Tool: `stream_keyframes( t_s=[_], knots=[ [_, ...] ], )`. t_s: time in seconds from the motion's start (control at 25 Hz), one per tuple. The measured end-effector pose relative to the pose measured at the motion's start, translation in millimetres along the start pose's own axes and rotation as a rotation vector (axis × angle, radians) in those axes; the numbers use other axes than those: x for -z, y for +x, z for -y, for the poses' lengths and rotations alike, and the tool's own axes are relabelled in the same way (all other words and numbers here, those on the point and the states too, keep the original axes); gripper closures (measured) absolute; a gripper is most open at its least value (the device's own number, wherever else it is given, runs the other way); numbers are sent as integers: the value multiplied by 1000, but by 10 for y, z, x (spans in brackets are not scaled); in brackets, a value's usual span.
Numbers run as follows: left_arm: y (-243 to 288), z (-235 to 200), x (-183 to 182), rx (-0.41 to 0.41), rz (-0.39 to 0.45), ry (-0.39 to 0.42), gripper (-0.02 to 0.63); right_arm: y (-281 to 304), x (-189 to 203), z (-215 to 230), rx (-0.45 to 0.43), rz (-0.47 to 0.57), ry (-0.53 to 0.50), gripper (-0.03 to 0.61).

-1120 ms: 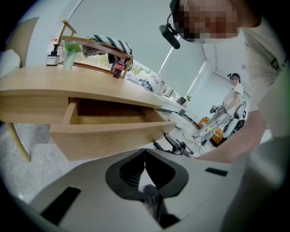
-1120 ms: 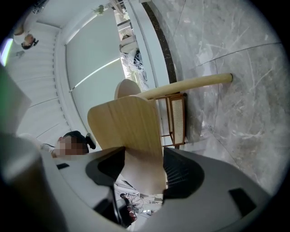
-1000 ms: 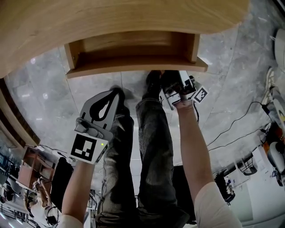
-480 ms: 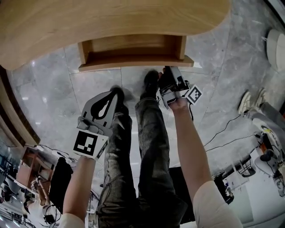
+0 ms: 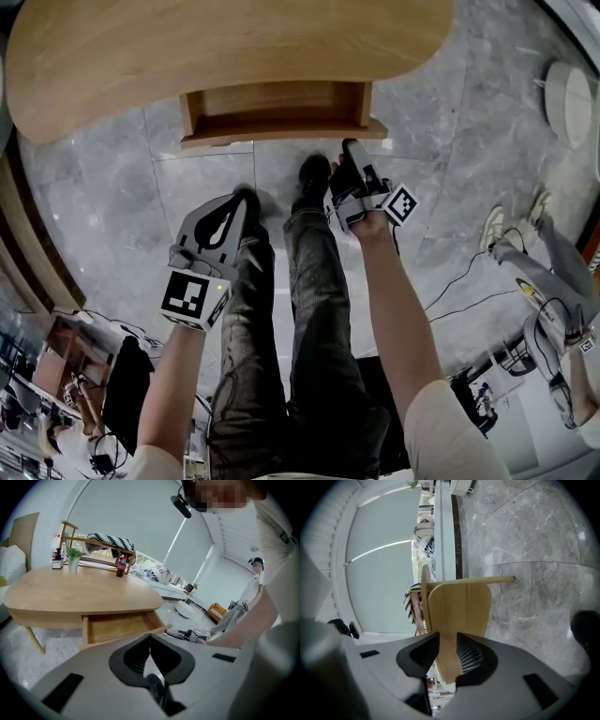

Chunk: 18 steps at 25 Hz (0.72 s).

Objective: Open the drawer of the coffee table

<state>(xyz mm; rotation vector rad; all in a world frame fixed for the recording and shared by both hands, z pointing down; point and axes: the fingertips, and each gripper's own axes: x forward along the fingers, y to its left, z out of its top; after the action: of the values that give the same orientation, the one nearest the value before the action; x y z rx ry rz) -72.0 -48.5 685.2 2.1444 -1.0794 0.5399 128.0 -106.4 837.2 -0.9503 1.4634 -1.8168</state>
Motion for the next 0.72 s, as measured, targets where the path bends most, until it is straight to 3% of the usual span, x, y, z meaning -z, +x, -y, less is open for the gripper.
stream_keyframes(
  t_s=[0.32, 0.72],
  knots=[
    [-461, 278, -461, 23, 11, 48, 594, -197, 162, -749, 10, 3, -17, 502],
    [-1198, 675, -1208, 50, 7, 107, 594, -252, 391, -2120, -9, -2, -37, 551]
  ],
)
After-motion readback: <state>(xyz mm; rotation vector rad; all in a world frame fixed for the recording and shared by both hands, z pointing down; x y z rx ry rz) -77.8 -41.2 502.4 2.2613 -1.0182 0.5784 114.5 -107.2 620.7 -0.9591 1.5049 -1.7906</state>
